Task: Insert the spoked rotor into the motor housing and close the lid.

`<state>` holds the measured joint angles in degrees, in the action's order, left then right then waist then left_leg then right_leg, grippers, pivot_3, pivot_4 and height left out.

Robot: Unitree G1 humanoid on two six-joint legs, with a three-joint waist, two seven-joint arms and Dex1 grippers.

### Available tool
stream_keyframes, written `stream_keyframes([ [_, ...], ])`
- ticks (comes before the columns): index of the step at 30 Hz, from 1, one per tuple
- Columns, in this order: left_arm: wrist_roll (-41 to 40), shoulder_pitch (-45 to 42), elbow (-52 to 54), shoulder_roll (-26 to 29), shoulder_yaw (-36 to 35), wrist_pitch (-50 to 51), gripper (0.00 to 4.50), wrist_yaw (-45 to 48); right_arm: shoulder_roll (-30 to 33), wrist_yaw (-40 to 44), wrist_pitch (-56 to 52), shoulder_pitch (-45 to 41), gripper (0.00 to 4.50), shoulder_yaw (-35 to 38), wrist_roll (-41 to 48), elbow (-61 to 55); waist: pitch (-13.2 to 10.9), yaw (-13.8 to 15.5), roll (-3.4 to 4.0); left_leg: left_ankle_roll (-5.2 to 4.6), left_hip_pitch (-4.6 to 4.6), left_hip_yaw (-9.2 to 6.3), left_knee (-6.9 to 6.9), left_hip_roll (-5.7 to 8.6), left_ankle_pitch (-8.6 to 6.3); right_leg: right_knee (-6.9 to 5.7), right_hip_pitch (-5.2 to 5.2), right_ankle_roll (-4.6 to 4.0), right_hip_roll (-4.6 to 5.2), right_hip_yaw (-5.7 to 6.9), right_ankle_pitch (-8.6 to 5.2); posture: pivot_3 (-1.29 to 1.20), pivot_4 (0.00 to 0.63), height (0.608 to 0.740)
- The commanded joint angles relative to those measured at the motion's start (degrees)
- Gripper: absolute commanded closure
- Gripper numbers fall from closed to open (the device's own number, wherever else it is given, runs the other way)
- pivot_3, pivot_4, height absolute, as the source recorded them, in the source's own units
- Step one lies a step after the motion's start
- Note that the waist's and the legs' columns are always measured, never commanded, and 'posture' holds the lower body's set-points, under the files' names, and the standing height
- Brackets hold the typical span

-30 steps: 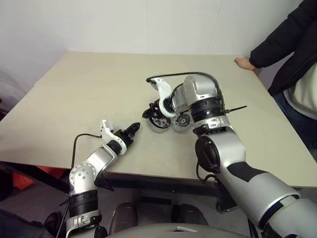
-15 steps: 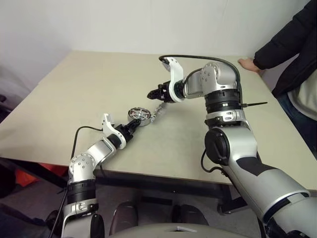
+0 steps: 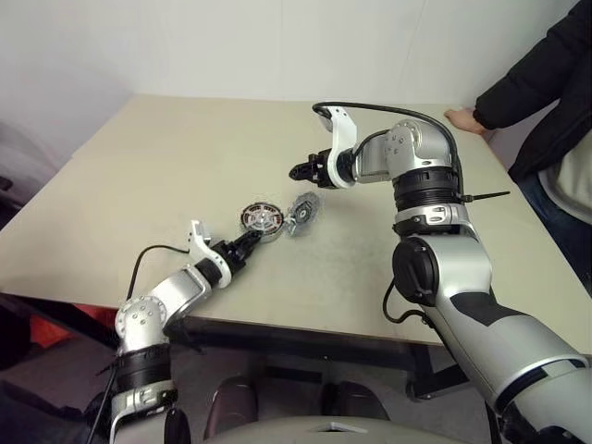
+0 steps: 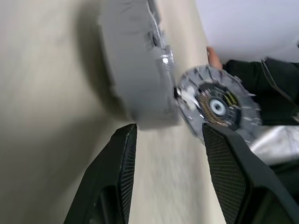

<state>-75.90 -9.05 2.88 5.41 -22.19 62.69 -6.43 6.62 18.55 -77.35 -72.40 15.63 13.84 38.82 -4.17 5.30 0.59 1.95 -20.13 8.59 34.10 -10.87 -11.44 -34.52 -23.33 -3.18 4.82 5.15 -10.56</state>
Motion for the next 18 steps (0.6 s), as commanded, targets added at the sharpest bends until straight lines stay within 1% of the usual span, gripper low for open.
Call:
stream_keyframes([
  [1, -11.1, 5.9, 6.0, 0.6, 1.5, 4.4, 2.16, -5.4, 0.5, -0.9, 1.5, -2.4, 2.22, 1.1, 1.7, -0.3, 0.0, 0.1, -0.01, 0.02, 0.02, 0.02, 0.00, 0.01, -0.02, -0.03, 0.00, 0.00, 0.00, -0.01, -0.05, 0.00, 0.000, 0.740],
  [3, -20.9, 12.2, 11.6, 2.9, 5.6, 5.5, 2.16, -9.0, 0.5, -1.1, 1.8, -2.2, 2.22, 0.9, 1.8, -0.3, 0.0, 0.2, -0.01, 0.02, 0.03, 0.03, 0.02, 0.01, -0.02, -0.08, -0.01, 0.00, -0.01, 0.00, -0.07, 0.00, 0.000, 0.740],
  [5, -28.7, 16.7, 16.0, 6.8, 8.8, 4.1, 2.16, -11.6, 0.5, -1.2, 2.1, -2.0, 2.22, 0.7, 1.9, -0.5, 0.0, 0.2, -0.01, 0.01, 0.05, 0.01, 0.04, 0.02, -0.04, -0.09, 0.00, 0.03, 0.00, -0.01, -0.08, 0.00, 0.000, 0.740],
  [6, -31.5, 18.0, 17.2, 8.9, 9.6, 2.8, 2.16, -12.5, 0.5, -1.2, 2.3, -1.8, 2.22, 0.6, 1.9, -0.5, 0.0, 0.2, -0.02, -0.01, 0.05, 0.01, 0.05, 0.04, -0.05, -0.11, -0.02, 0.04, 0.00, -0.01, -0.09, 0.00, 0.000, 0.740],
  [8, -34.0, 17.9, 18.7, 13.5, 9.4, 0.3, 2.16, -12.8, 0.8, -1.4, 3.2, -0.9, 2.22, 0.4, 1.7, -0.8, 0.0, 0.4, -0.02, -0.01, 0.06, 0.02, 0.06, -0.02, -0.05, -0.15, 0.02, 0.04, -0.15, -0.02, -0.10, 0.00, 0.000, 0.740],
  [10, -33.7, 15.0, 18.5, 17.6, 7.2, -2.7, 2.16, -11.1, 1.3, -1.5, 4.8, 0.5, 2.22, -0.3, 1.1, -1.3, 0.0, 0.4, -0.02, 0.07, 0.08, -0.01, 0.06, -0.10, 0.00, -0.17, 0.12, 0.04, -0.49, -0.19, -0.10, 0.00, 0.000, 0.740],
  [12, -32.0, 11.3, 17.3, 21.3, 4.2, -5.5, 2.16, -8.2, 2.2, -1.6, 6.2, 1.7, 2.22, -0.6, 0.7, -1.5, 0.0, 0.4, -0.07, 0.12, 0.19, -0.04, 0.06, -0.09, 0.03, -0.18, 0.24, 0.04, -0.59, -0.30, -0.11, 0.00, 0.000, 0.740],
  [14, -28.7, 8.5, 15.3, 24.7, 1.3, -7.8, 2.16, -4.7, 3.4, -2.5, 7.7, 2.7, 2.22, 0.1, 0.6, -1.2, 0.0, 0.2, -0.11, 0.28, 0.21, -0.05, 0.09, -0.06, 0.13, -0.15, 0.29, 0.05, -0.61, -0.36, -0.11, 0.00, 0.000, 0.740],
  [16, -23.6, 6.4, 12.7, 27.7, -1.2, -10.2, 2.16, -1.1, 4.7, -3.7, 9.5, 3.8, 2.22, 1.1, 0.4, -0.5, 0.0, 0.1, -0.11, 0.35, 0.23, -0.05, 0.15, -0.03, 0.18, -0.13, 0.29, 0.07, -0.60, -0.53, -0.10, 0.00, 0.000, 0.740],
  [18, -19.3, 5.2, 9.8, 29.2, -2.5, -12.4, 2.16, 1.3, 5.7, -5.0, 11.5, 5.2, 2.22, 1.4, 0.0, 0.0, 0.0, 0.0, -0.15, 0.35, 0.25, -0.03, 0.18, 0.04, 0.19, -0.13, 0.29, 0.09, -0.59, -0.68, -0.09, 0.00, 0.000, 0.740],
])
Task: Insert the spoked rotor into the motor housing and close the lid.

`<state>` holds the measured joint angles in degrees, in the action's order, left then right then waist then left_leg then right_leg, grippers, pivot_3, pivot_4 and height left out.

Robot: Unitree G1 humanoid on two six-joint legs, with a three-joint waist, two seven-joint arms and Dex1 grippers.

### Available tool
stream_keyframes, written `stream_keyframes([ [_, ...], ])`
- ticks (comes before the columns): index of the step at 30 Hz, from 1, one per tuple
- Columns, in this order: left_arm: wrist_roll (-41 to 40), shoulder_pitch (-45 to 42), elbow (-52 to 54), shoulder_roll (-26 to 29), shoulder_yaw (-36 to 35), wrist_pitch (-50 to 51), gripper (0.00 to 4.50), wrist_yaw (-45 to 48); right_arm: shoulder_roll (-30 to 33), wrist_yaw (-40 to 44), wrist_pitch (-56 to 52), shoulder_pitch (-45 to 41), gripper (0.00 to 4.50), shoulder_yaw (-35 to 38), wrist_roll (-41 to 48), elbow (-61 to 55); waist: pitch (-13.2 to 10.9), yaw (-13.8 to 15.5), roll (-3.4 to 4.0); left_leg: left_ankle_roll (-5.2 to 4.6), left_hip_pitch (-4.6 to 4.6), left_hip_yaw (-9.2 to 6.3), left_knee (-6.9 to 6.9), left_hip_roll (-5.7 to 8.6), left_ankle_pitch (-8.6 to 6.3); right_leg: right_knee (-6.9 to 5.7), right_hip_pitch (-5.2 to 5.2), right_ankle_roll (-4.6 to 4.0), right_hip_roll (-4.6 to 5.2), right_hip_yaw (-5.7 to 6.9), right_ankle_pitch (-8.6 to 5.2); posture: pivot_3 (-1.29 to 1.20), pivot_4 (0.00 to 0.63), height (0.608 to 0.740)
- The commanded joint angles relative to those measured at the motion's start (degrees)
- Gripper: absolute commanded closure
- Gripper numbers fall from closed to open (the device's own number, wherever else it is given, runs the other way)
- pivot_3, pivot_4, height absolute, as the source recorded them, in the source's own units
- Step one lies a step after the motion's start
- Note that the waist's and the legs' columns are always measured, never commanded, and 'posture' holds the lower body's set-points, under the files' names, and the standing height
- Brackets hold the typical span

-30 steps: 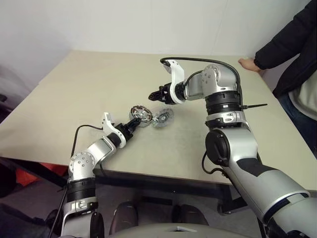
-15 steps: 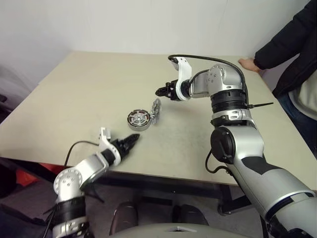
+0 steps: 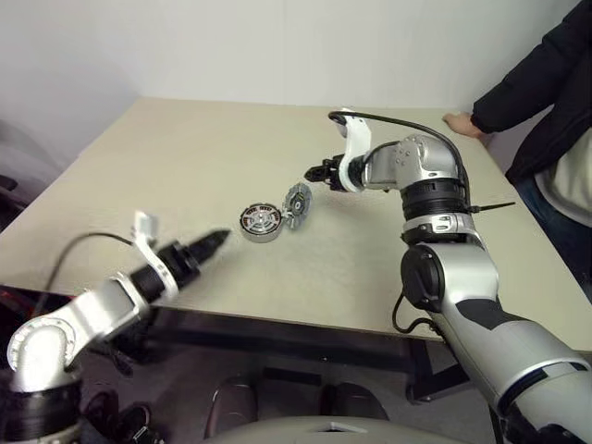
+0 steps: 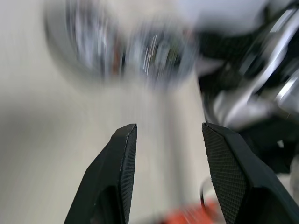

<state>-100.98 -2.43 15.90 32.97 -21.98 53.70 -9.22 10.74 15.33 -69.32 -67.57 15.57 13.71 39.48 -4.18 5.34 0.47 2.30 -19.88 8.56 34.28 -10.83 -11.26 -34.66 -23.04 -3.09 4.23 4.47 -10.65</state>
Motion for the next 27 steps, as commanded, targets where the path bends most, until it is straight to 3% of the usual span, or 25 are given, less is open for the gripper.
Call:
stream_keyframes([
  [1, 9.8, -1.6, -4.2, 2.4, -2.5, -4.6, 2.16, 5.7, 2.5, -2.5, 5.3, 2.3, 2.22, 1.1, -0.7, -0.7, 0.0, 0.0, -0.04, 0.06, 0.01, 0.01, 0.00, 0.00, 0.03, -0.01, 0.00, 0.00, 0.00, -0.02, 0.00, 0.00, 0.000, 0.740],
  [7, 29.2, -2.5, -6.7, 2.9, -0.3, -12.1, 2.16, 12.7, 5.3, -2.9, 10.0, 10.5, 2.22, -1.7, -2.8, -1.5, 0.1, 0.1, -0.14, 0.01, -0.22, -0.01, -0.05, -0.01, 0.00, -0.10, -0.19, -0.01, -0.02, -0.01, 0.00, 0.00, 0.000, 0.740],
  [15, 40.8, -5.5, -9.5, -2.8, 2.9, -14.9, 2.16, 16.4, 5.1, 6.9, 1.3, 18.2, 2.22, -9.4, 2.3, -18.1, 0.1, 0.0, -0.12, -0.03, -0.16, 0.02, -0.08, -0.01, -0.03, -0.15, -0.18, -0.03, -0.02, -0.04, -0.03, 0.00, 0.000, 0.740],
  [18, 42.7, -6.6, -10.6, -4.6, 3.2, -14.8, 2.16, 17.3, 4.6, 10.1, -2.4, 19.6, 2.81, -11.4, 5.2, -24.8, 0.1, 0.2, -0.12, 0.03, -0.06, 0.01, -0.08, -0.05, 0.01, -0.19, -0.11, -0.04, -0.03, -0.03, -0.04, 0.00, 0.000, 0.740],
  [23, 44.4, -8.2, -10.9, -6.5, 2.8, -13.9, 2.16, 17.8, 3.2, 12.7, -5.1, 20.5, 4.46, -14.2, 8.2, -30.3, 0.1, 0.3, -0.13, 0.04, 0.00, -0.01, -0.06, -0.02, 0.03, -0.14, 0.03, -0.04, -0.02, -0.04, -0.04, 0.00, 0.000, 0.740],
  [27, 45.2, -8.4, -10.4, -7.3, 2.4, -13.3, 2.16, 17.9, 1.9, 11.9, -4.0, 19.7, 4.46, -14.5, 7.7, -28.5, 0.1, 0.3, -0.14, 0.05, -0.02, -0.02, -0.06, -0.02, 0.03, -0.14, 0.03, -0.04, -0.02, -0.03, -0.04, 0.00, 0.000, 0.740],
])
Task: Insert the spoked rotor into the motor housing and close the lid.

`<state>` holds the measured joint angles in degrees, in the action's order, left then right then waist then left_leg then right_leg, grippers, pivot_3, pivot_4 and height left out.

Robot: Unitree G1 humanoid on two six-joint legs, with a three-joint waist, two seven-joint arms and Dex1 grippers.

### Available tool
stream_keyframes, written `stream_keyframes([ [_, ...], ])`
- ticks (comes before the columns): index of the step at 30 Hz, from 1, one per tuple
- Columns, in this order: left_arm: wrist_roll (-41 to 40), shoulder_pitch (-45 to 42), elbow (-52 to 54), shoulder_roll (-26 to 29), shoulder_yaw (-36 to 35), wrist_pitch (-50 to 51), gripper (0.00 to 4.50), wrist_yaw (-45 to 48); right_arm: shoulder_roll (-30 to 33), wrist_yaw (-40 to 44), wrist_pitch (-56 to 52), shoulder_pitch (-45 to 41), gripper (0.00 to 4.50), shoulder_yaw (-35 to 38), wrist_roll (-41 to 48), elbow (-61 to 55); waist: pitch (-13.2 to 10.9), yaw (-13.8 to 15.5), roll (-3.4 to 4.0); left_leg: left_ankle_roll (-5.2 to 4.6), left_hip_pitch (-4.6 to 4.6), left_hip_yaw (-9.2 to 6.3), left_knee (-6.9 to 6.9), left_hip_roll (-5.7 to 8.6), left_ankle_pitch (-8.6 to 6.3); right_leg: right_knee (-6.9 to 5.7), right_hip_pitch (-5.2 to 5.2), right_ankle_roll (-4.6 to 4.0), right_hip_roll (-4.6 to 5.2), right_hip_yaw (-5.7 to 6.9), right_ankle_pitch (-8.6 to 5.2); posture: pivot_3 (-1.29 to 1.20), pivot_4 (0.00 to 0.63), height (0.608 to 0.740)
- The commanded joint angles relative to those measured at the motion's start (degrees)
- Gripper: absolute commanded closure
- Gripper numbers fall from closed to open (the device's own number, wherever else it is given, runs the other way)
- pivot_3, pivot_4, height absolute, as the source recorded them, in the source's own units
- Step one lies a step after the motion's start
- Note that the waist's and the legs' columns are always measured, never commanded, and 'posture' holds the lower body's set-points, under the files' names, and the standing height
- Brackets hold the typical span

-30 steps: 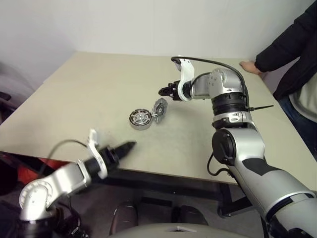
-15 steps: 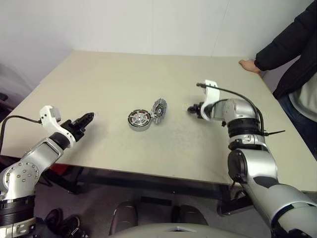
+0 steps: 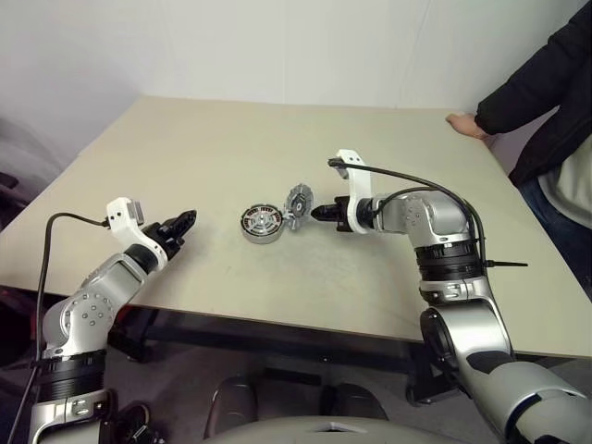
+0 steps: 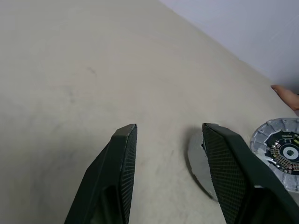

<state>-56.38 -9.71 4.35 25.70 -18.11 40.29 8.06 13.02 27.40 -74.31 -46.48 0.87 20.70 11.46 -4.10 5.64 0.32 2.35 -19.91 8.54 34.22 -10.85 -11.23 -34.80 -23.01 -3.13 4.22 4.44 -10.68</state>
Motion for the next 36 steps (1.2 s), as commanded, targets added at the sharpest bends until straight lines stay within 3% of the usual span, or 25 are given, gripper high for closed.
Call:
stream_keyframes([
  [1, 0.7, -1.0, 1.3, -0.2, -1.6, 0.2, 2.16, 0.7, -0.9, -0.3, 1.3, -1.7, 4.46, 0.2, 0.8, -0.1, 0.0, 0.0, 0.00, 0.00, -0.03, 0.00, 0.00, 0.00, 0.00, 0.00, -0.02, 0.00, 0.00, 0.00, 0.00, 0.00, 0.000, 0.740],
  [20, -0.4, 4.3, 8.3, -4.9, -4.4, 2.9, 2.16, -1.9, -12.0, 0.2, 15.1, -6.8, 4.46, -1.0, -0.4, 14.4, 0.0, -0.4, -0.01, -0.03, 0.01, 0.00, -0.01, -0.04, -0.02, -0.01, -0.04, -0.03, 0.00, 0.00, -0.01, 0.00, 0.000, 0.740],
  [36, -1.1, 4.9, 10.9, -3.4, -7.0, 5.2, 2.16, -3.4, -16.6, -1.5, 30.9, -7.5, 4.46, -1.7, -5.7, 35.6, 0.1, -0.6, -0.11, -0.25, 0.27, 0.00, -0.01, -0.05, -0.15, -0.01, 0.23, -0.05, 0.00, 0.00, -0.01, 0.00, 0.000, 0.740],
])
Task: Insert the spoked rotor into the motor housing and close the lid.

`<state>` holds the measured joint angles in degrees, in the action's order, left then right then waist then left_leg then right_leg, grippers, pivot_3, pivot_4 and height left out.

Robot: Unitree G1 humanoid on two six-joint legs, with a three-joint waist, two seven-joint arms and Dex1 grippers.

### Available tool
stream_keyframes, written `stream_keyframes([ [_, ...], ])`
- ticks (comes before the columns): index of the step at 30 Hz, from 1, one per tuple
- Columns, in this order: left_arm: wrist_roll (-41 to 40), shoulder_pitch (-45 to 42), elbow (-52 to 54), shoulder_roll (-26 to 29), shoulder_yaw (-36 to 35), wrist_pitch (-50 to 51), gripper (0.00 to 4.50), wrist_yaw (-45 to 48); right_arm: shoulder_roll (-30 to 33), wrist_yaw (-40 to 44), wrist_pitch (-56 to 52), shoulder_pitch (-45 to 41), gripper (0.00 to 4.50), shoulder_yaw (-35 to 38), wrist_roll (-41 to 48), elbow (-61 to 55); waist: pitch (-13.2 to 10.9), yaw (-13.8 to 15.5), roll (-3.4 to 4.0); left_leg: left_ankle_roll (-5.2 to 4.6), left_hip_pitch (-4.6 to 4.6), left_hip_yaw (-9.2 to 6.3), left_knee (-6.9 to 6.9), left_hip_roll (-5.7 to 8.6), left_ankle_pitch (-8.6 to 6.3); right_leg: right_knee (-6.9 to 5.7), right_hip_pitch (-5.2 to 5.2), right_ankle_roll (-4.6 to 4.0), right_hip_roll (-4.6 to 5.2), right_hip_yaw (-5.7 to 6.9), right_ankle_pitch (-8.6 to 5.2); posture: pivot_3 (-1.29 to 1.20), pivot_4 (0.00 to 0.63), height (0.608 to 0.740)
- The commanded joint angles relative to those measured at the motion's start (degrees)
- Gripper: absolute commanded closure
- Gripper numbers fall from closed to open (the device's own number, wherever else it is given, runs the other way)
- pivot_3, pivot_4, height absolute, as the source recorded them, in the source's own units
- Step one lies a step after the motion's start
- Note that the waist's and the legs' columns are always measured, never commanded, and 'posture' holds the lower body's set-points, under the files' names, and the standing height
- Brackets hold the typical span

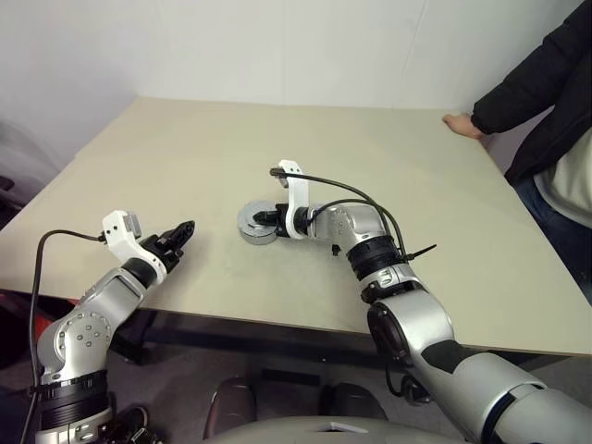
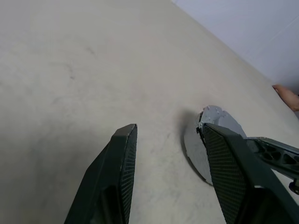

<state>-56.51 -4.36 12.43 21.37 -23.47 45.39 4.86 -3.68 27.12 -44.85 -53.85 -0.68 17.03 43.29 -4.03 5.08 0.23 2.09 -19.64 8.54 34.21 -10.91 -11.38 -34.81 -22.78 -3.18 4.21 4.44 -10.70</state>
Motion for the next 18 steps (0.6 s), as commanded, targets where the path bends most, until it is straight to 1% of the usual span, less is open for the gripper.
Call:
stream_keyframes([
  [1, -1.0, -0.5, 2.9, 1.0, -1.8, 0.3, 2.16, -0.2, 0.0, -1.4, 1.9, -0.3, 4.46, -0.1, -2.1, 4.5, 0.0, 0.0, -0.02, -0.05, 0.13, -0.01, 0.00, 0.00, -0.03, 0.00, 0.13, 0.00, 0.00, 0.00, 0.00, 0.00, 0.000, 0.740],
  [3, -0.9, -0.5, 3.1, 1.2, -2.0, 0.5, 2.16, -0.3, -0.3, -0.6, 2.5, -0.3, 4.46, 0.5, -1.3, 4.3, 0.0, -0.1, -0.05, -0.05, 0.46, -0.01, 0.00, -0.01, -0.03, 0.04, 0.42, 0.00, 0.00, 0.00, -0.01, 0.00, 0.000, 0.740],
  [4, -0.8, -0.6, 3.0, 1.2, -2.0, 0.6, 2.16, -0.2, -0.2, 1.1, 2.0, -0.3, 4.46, 0.8, -0.3, 2.8, 0.0, -0.1, -0.06, -0.06, 0.60, -0.02, 0.00, -0.01, -0.04, 0.05, 0.55, 0.01, 0.00, 0.00, -0.02, 0.00, 0.000, 0.740],
  [6, -0.7, -0.7, 2.9, 1.3, -2.1, 0.6, 2.16, -0.1, 0.2, 4.2, 0.9, -0.3, 4.46, 0.6, 1.1, -0.2, 0.1, -0.2, -0.09, -0.06, 0.62, -0.07, 0.00, -0.01, -0.04, 0.12, 0.59, 0.01, 0.00, 0.01, -0.02, 0.00, 0.000, 0.740],
  [7, -0.5, -1.1, 2.5, 1.2, -1.9, 0.4, 2.16, -0.1, 1.0, 7.3, -0.5, 0.1, 4.46, -0.2, 2.2, -4.3, 0.1, -0.2, -0.10, -0.06, 0.59, -0.09, 0.00, 0.00, -0.04, 0.14, 0.59, 0.01, 0.01, 0.00, -0.02, 0.00, 0.000, 0.740],
  [10, 0.1, -2.2, 1.5, 0.9, -1.3, -0.1, 2.16, 0.3, 2.6, 13.0, -2.9, 1.3, 4.46, -1.3, 4.9, -13.7, 0.0, 0.1, -0.18, -0.06, 0.43, -0.09, 0.00, -0.01, -0.03, 0.14, 0.52, 0.02, 0.01, 0.00, -0.02, 0.00, 0.000, 0.740],
  [13, 1.4, -3.6, 0.1, 0.6, 0.0, -0.6, 2.16, 1.3, 4.0, 16.2, -0.7, 2.9, 4.46, -1.8, 5.9, -20.8, 0.0, 0.3, -0.21, -0.06, 0.38, -0.08, 0.00, -0.04, -0.03, 0.09, 0.45, 0.02, 0.00, 0.01, -0.01, 0.00, 0.000, 0.740],
  [17, 2.9, -5.0, -0.9, 0.6, 1.2, -0.8, 2.16, 2.5, 4.8, 17.8, 4.2, 4.4, 4.46, -2.5, 4.6, -21.8, 0.1, 0.3, -0.28, -0.14, 0.32, -0.06, -0.04, -0.03, -0.09, 0.11, 0.39, -0.01, 0.00, 0.00, -0.04, 0.00, 0.000, 0.740],
  [18, 3.1, -5.3, -1.2, 0.7, 1.4, -0.8, 2.16, 2.6, 5.2, 18.6, 7.0, 5.0, 4.09, -3.4, 3.5, -21.5, 0.1, 0.3, -0.29, -0.14, 0.26, -0.05, -0.04, -0.03, -0.08, 0.12, 0.35, -0.02, 0.00, 0.00, -0.04, 0.00, 0.000, 0.740],
])
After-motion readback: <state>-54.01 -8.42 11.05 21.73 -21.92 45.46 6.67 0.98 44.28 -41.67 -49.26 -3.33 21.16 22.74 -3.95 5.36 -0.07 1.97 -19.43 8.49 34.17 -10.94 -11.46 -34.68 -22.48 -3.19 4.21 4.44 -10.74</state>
